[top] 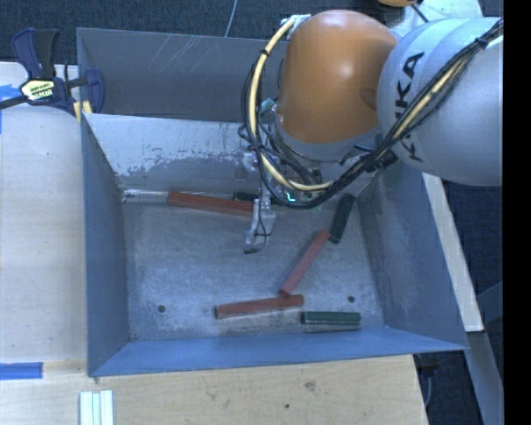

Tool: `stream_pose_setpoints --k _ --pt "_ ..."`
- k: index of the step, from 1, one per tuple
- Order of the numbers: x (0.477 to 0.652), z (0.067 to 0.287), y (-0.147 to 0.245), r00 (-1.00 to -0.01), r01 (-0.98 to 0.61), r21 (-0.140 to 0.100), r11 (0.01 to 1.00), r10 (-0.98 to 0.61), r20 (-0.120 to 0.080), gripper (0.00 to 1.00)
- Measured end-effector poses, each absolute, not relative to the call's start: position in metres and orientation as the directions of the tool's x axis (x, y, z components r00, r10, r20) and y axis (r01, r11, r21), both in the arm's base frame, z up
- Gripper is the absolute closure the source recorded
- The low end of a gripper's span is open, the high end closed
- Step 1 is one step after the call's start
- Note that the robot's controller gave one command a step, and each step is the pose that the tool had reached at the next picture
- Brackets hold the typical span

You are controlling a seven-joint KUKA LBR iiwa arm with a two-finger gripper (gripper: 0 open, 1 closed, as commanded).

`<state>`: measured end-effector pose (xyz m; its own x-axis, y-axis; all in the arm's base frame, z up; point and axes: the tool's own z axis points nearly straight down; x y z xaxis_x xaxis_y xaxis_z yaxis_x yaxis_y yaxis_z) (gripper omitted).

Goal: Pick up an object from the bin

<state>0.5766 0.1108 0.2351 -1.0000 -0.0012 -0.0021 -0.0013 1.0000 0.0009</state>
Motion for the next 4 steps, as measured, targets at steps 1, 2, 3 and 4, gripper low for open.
stream_pose_setpoints --k 1,2,3,4 --pt "0.577 0.236 0.110 -1.000 0.000 0.001 1.000 0.000 -0.004 0.00" --pt "0.581 0.176 0.093 -0.999 0.043 0.002 0.999 0.043 -0.008 0.00" --pt "0.578 0.118 0.082 -0.994 0.107 0.002 0.994 0.107 -0.006 0.00" --pt "0.583 0.072 0.063 -1.000 0.006 0.000 1.000 0.006 -0.001 1.00"
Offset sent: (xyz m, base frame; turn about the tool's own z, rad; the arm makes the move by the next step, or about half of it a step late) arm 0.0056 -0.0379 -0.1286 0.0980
